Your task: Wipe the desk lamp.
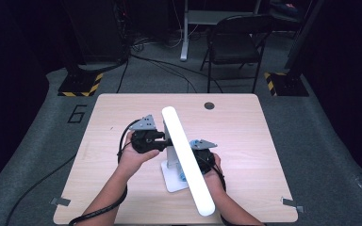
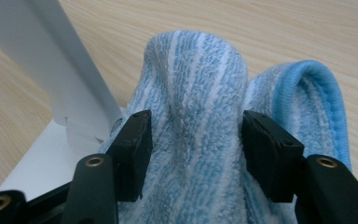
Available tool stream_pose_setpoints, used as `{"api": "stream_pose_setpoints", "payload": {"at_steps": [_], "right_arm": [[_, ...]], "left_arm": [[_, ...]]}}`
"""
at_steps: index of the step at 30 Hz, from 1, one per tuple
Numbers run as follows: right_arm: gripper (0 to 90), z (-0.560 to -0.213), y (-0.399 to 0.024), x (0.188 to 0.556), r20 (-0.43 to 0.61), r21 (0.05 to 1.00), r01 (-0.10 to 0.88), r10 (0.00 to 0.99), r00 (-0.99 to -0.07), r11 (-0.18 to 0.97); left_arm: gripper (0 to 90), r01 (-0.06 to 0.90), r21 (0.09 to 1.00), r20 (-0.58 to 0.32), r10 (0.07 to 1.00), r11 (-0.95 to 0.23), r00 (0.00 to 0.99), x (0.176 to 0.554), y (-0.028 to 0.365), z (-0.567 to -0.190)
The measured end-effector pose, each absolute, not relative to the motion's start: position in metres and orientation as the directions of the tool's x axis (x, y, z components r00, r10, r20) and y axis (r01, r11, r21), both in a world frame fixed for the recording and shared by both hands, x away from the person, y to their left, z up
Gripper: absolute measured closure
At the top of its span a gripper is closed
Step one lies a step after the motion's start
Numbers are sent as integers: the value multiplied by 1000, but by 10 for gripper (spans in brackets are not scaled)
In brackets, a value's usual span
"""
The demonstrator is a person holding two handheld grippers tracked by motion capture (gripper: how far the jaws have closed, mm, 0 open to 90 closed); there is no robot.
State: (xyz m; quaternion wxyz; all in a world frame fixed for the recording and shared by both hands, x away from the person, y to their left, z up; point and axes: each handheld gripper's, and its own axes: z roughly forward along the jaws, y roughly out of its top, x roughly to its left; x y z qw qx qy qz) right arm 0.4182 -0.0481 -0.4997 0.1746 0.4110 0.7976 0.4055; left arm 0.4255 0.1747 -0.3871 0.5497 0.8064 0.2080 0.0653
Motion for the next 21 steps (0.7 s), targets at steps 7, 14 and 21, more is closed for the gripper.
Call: {"api": "stream_pose_setpoints", "payload": {"at_steps": [7, 14, 21], "right_arm": [[612, -503, -47, 423, -28, 775, 477, 776, -630, 414], [686, -505, -55, 429, -46, 787, 441, 754, -655, 431], [696, -503, -76, 441, -60, 783, 471, 803, -593, 406]], "left_arm": [[724, 251, 915, -106, 410, -317, 906, 425, 174, -388], [732, 240, 915, -86, 422, -326, 903, 422, 173, -388], [732, 240, 920, -89, 430, -310, 899, 421, 174, -389]]}}
